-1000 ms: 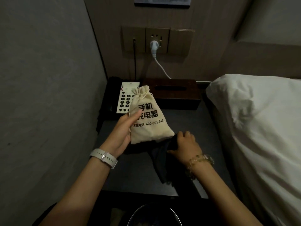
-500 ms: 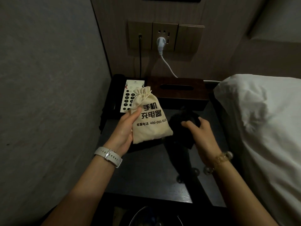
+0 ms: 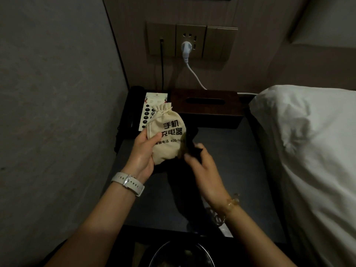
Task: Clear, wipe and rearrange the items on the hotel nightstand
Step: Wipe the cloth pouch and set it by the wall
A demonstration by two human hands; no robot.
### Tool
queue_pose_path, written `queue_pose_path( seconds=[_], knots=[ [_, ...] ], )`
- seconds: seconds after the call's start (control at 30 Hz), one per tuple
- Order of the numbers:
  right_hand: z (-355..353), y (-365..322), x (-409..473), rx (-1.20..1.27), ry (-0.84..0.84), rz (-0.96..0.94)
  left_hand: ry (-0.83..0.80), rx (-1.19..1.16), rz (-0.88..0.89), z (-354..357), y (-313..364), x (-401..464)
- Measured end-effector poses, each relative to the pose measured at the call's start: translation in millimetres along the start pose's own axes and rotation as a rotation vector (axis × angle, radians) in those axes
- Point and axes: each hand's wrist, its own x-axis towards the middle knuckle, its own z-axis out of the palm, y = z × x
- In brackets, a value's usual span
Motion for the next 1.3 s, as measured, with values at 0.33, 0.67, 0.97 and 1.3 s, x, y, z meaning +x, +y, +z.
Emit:
queue_pose_path(
  seconds=[0.33, 0.67, 0.97, 1.3],
  knots=[
    [-13.5, -14.5, 6.0, -0.011, 0.15, -0.23, -0.171, 0.184, -0.107, 21.1, -10.1, -12.4],
    [2.9, 1.4, -2.2, -0.441, -0.043, -0.268, -0.036, -0.036, -0.155, 24.8, -4.1, -9.8],
    [-33.5, -27.4, 2.4, 0.762, 0.215, 0.106, 0.068, 0.015, -0.039, 11.3, 12.2, -0.1],
    [-34.9, -26.2, 6.8, 1.007, 0.118, 0.29, -0.011, 0.033, -0.077, 31.0, -11.2, -4.0]
  ],
)
